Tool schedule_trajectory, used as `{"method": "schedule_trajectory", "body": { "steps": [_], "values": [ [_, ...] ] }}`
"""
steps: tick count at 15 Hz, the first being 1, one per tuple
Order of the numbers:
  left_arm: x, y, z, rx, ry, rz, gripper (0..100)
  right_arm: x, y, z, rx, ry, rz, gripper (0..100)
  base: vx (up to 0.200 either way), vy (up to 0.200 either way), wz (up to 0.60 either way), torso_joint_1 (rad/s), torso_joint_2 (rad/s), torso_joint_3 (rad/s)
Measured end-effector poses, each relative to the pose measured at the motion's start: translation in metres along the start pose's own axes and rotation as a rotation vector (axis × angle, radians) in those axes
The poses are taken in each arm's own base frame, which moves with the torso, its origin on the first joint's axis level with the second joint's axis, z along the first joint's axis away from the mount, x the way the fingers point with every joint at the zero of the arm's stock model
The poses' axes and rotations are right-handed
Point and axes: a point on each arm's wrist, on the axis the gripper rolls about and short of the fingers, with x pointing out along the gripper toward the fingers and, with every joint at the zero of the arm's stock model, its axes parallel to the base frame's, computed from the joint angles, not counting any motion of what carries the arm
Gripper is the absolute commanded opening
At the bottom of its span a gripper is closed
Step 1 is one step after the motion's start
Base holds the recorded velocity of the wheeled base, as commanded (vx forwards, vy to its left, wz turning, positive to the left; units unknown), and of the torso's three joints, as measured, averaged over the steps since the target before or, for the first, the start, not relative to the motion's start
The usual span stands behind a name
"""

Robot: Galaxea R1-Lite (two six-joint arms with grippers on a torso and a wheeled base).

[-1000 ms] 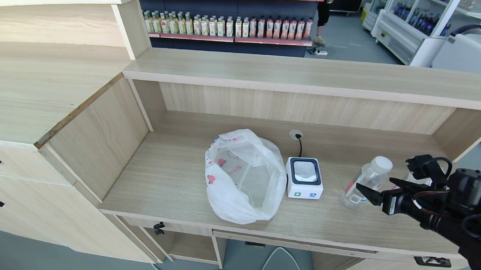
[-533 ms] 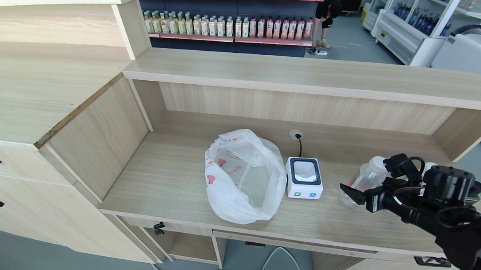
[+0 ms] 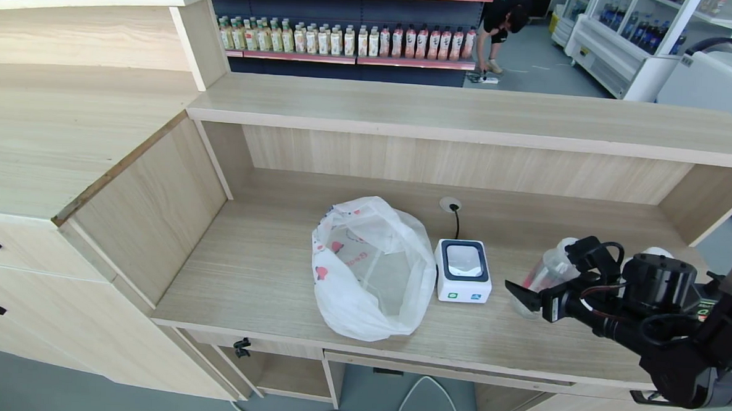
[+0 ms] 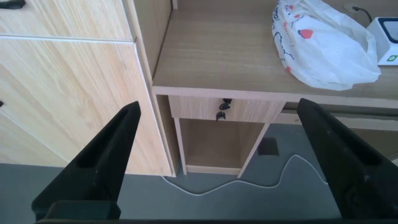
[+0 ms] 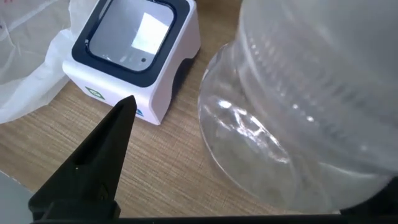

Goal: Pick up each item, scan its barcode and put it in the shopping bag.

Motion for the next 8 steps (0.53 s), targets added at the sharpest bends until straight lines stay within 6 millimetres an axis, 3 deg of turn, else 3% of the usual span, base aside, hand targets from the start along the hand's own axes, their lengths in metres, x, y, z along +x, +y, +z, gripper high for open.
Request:
{"method": "schedule_trajectory", "body": {
  "steps": [8],
  "values": [
    [0.000,0.000,0.000,-0.001,0.000,0.000,100,0.018,-0.002,-0.009,-0.018,-0.072,0.090,100,0.000,0.000,0.00,0.000,0.00,0.000]
  ]
}}
